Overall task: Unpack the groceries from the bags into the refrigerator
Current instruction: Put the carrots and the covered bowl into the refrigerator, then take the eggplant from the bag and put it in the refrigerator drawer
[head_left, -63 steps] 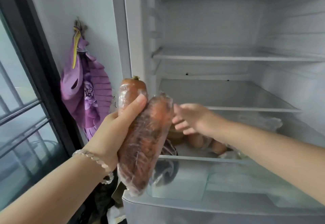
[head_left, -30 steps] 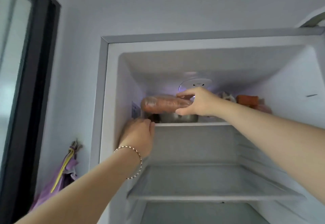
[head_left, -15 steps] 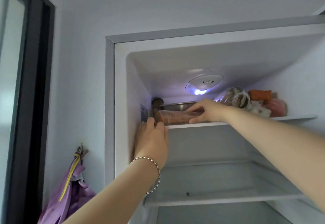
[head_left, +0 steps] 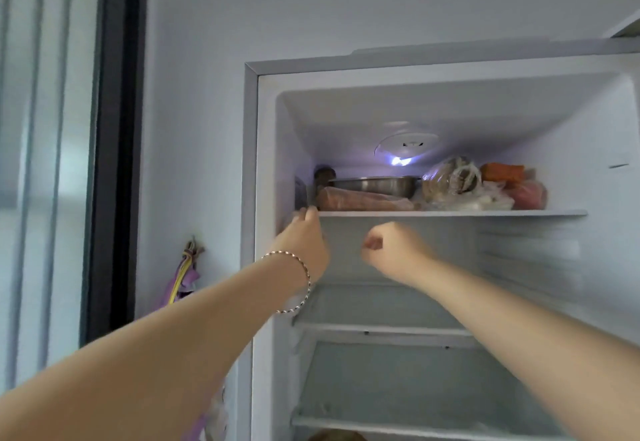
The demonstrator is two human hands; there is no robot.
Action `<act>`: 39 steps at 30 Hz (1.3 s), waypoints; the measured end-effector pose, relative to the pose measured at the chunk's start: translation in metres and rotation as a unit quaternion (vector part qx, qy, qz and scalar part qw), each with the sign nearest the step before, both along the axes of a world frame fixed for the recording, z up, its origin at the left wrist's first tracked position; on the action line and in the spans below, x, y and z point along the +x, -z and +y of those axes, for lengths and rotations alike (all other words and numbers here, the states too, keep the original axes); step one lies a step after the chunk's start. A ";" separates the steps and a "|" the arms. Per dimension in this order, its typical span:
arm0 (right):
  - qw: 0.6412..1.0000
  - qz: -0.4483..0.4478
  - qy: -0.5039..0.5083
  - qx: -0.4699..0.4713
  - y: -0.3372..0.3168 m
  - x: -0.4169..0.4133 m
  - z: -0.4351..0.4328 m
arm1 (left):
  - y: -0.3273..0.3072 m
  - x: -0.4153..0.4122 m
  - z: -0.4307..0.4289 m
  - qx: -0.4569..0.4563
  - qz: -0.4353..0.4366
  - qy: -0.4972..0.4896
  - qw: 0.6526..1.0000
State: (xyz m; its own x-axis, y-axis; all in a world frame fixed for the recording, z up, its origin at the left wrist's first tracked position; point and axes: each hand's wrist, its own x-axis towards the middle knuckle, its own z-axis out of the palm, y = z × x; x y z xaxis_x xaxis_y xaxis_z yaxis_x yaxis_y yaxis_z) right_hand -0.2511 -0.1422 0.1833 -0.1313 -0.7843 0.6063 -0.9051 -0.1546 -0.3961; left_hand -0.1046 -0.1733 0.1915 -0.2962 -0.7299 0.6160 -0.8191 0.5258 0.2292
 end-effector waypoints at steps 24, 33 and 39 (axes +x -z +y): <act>0.690 0.295 -0.628 0.207 0.202 0.316 0.416 | 0.252 0.260 0.591 0.352 0.093 -0.608 0.706; 0.480 0.362 -0.788 0.131 0.282 0.380 0.764 | 0.317 0.223 0.964 0.343 0.191 -0.777 0.492; 0.351 0.410 -0.840 0.062 0.321 0.363 1.003 | 0.337 0.141 1.182 0.332 0.245 -0.843 0.346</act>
